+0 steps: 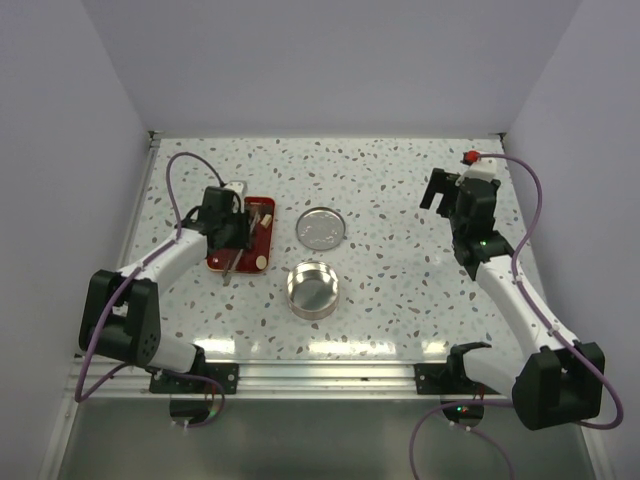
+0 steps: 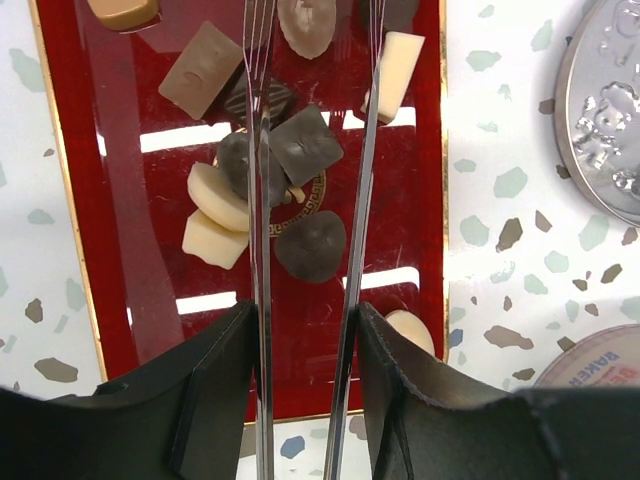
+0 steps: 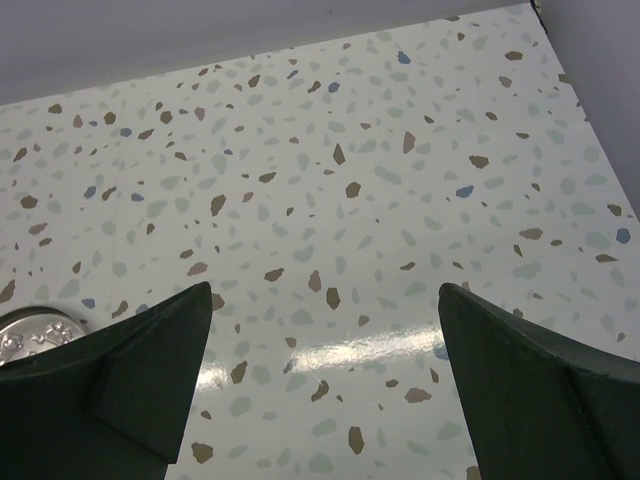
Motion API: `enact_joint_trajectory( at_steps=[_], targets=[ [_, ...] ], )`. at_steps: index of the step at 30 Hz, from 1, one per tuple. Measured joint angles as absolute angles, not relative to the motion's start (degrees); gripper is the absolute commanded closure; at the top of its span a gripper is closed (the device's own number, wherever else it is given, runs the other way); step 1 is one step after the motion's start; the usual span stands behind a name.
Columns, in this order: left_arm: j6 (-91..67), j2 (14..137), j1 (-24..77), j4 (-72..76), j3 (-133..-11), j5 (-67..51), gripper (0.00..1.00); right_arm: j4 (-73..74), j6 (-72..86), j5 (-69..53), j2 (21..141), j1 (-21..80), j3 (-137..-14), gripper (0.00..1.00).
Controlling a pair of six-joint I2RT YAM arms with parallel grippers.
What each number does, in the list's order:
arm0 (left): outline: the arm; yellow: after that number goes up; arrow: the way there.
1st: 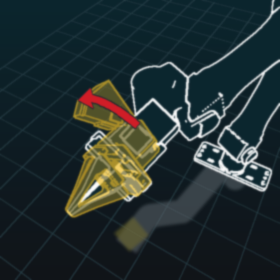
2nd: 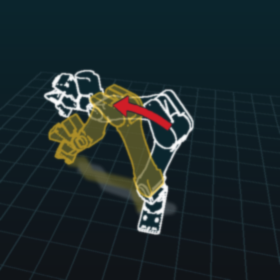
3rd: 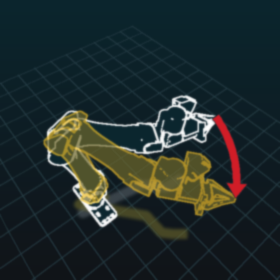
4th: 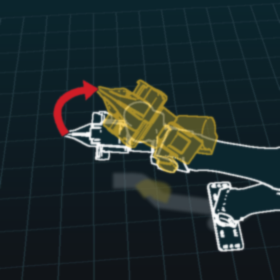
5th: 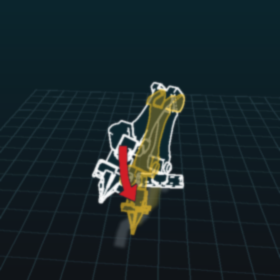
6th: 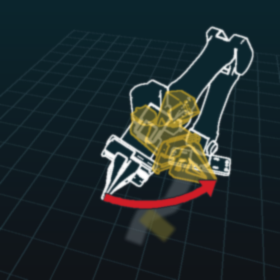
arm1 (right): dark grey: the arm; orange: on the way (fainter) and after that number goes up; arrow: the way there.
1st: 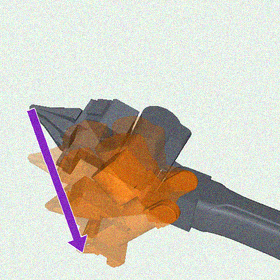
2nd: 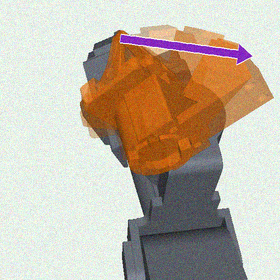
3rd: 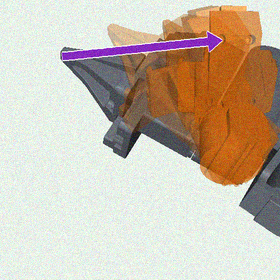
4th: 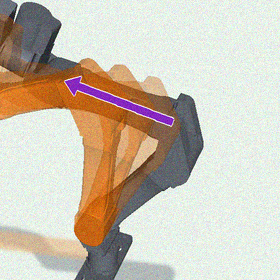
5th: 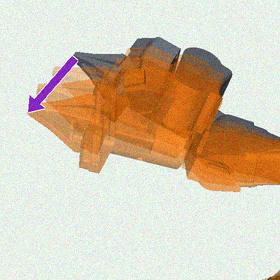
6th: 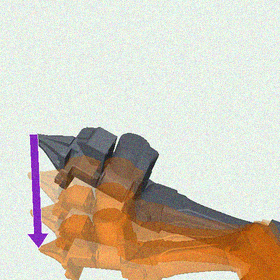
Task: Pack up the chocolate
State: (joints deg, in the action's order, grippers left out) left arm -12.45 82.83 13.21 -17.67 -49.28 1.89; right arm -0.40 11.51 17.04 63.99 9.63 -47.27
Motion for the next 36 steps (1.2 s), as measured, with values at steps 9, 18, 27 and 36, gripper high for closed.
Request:
enact_joint_trajectory(
  at_steps=[9,18,27,36],
  targets=[
    [-12.4,83.1,13.2,-17.7,-50.3,0.4,0.54,-0.4,11.5,17.0,63.7,9.6,-47.3,0.01],
    [-12.1,83.8,13.2,-20.7,-52.6,1.6,0.53,-0.4,11.5,17.1,63.7,9.6,-47.3,0.01],
    [-10.9,83.5,13.2,-24.3,-54.7,2.9,0.48,-0.4,11.5,17.0,63.7,9.6,-47.3,0.01],
    [-10.7,83.0,13.2,-27.1,-56.6,3.4,0.46,-0.4,11.5,17.0,63.7,9.6,-47.3,0.01]
  ],
)
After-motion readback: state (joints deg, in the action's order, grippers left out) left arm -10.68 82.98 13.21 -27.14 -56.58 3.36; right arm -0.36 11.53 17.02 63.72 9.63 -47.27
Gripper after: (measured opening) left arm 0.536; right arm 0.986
